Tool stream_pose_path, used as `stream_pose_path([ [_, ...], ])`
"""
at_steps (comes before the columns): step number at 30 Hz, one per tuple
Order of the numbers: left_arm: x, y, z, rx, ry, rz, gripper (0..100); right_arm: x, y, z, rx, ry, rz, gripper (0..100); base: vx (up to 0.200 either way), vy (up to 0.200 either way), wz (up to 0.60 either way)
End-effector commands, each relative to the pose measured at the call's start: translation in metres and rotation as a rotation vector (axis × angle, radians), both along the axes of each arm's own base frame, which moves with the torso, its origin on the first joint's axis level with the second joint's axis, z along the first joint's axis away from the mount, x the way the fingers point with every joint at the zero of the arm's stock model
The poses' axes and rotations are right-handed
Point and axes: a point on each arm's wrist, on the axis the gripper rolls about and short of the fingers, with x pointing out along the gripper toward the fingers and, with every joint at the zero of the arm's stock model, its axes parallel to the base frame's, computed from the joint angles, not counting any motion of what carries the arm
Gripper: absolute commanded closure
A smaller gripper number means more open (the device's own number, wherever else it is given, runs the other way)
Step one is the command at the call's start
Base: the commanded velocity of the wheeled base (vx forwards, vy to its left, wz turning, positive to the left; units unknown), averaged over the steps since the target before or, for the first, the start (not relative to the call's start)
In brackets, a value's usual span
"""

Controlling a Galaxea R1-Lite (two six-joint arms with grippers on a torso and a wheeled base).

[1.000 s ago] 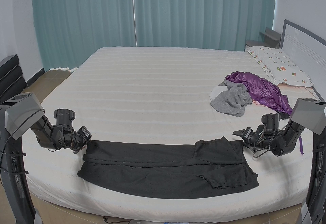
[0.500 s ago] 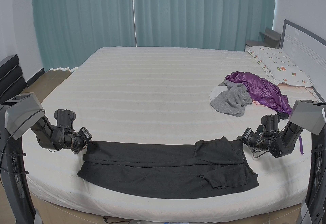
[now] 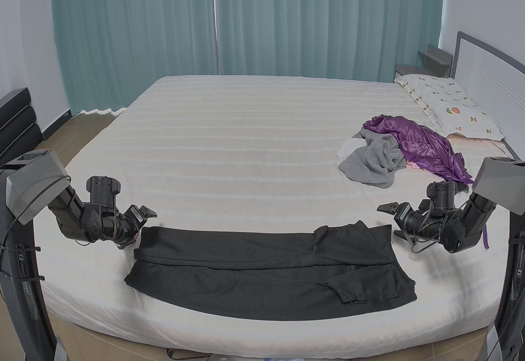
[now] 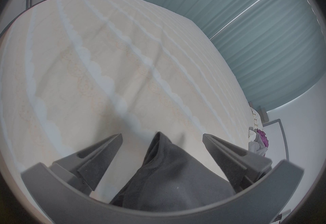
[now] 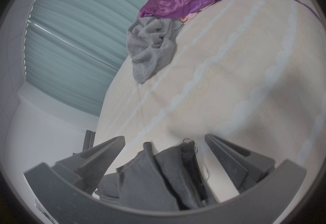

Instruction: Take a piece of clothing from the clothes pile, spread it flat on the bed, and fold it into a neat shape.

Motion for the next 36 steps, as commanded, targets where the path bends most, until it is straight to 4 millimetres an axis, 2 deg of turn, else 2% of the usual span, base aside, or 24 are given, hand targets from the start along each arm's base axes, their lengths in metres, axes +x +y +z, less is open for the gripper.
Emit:
stream_pose_path([
  [1, -0.019, 0.005, 0.02, -0.025, -0.011, 0.025, 0, -0.021, -0.001, 0.04, 0.05, -0.042, -0.035, 0, 0.0, 0.0, 0.0],
  [5, -0.039, 0.002, 0.043, -0.026, -0.038, 0.02, 0, -0.039, 0.003, 0.053, 0.09, -0.03, -0.05, 0, 0.0, 0.0, 0.0],
  [10, -0.059, -0.01, 0.047, -0.049, -0.019, -0.03, 0, -0.052, 0.008, 0.049, 0.094, 0.011, -0.038, 0, 0.0, 0.0, 0.0],
  [13, -0.061, -0.012, 0.045, -0.05, -0.008, -0.036, 0, -0.06, 0.01, 0.045, 0.094, 0.038, -0.035, 0, 0.0, 0.0, 0.0],
  [20, -0.066, -0.016, 0.048, -0.07, 0.002, -0.031, 0, -0.063, 0.011, 0.052, 0.1, 0.025, -0.034, 0, -0.086, 0.0, 0.0],
  [31, -0.08, -0.04, 0.05, -0.075, 0.019, -0.093, 0, -0.067, 0.024, 0.05, 0.11, 0.046, 0.0, 0, 0.0, 0.0, 0.0],
  [36, -0.084, -0.044, 0.05, -0.067, 0.027, -0.102, 0, -0.068, 0.027, 0.049, 0.109, 0.048, 0.009, 0, 0.0, 0.0, 0.0],
])
